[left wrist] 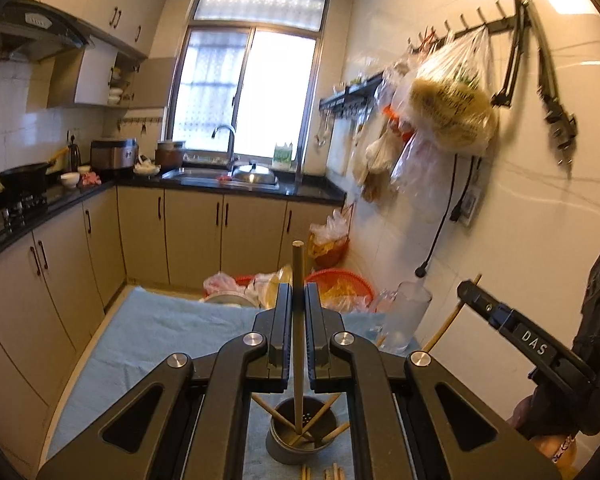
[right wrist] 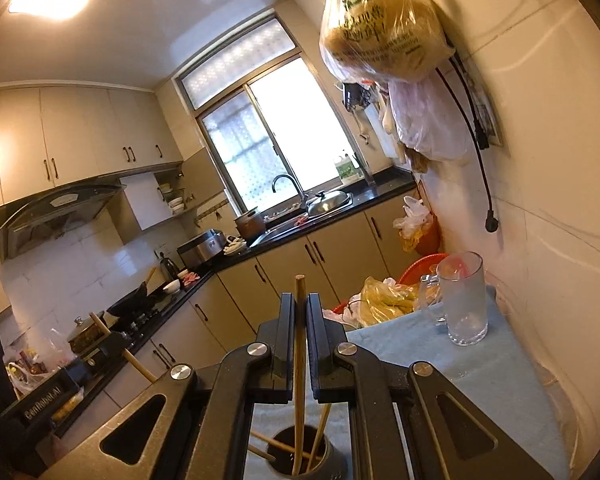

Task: Organize utensils
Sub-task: 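Drop both chopsticks into the holder cup by opening both tools, then return to the chopstick row and grasp one with the left tool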

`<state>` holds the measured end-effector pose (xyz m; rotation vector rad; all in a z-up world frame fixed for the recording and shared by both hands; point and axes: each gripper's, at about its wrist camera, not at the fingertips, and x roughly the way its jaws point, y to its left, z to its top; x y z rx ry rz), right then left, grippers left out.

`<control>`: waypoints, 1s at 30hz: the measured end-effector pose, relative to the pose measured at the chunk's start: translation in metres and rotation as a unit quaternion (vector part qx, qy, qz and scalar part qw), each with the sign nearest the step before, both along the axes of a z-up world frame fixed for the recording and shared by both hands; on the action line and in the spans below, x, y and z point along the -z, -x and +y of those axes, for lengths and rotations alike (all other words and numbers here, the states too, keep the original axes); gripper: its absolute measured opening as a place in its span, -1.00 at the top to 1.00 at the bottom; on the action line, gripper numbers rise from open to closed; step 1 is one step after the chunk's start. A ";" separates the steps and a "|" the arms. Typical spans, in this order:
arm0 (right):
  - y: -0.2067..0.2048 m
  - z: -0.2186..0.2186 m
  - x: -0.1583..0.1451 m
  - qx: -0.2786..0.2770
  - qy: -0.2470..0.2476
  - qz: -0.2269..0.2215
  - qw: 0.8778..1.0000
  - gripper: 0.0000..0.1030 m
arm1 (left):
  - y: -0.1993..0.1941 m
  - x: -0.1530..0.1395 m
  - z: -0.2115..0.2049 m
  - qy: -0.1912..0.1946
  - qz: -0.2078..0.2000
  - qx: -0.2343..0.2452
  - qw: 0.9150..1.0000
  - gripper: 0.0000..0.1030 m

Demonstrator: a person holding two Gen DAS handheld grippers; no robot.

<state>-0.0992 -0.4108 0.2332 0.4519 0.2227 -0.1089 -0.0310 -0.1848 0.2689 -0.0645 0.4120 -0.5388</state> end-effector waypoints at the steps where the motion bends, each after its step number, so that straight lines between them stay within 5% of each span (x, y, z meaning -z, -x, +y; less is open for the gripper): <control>1: -0.005 0.001 0.004 0.003 0.008 0.004 1.000 0.88 | -0.005 0.007 -0.002 -0.003 0.007 0.000 1.000 0.89; 8: -0.032 0.001 0.048 -0.019 0.001 0.058 0.998 0.88 | -0.028 0.046 -0.010 -0.024 0.056 -0.005 0.998 0.89; 16: -0.040 0.007 0.073 -0.042 0.003 0.103 0.994 0.77 | -0.026 0.050 -0.001 -0.018 0.074 -0.007 0.997 0.86; 18: -0.035 0.007 0.070 -0.038 0.006 0.101 0.994 0.55 | -0.020 0.047 0.006 -0.015 0.076 -0.010 0.997 0.71; 20: -0.025 0.007 0.065 -0.035 0.009 0.095 0.995 0.35 | -0.012 0.042 0.015 -0.006 0.080 -0.012 0.997 0.27; 30: 0.041 0.019 0.054 -0.035 -0.001 0.085 0.996 0.02 | 0.059 0.012 0.071 0.020 0.063 -0.028 0.997 -0.05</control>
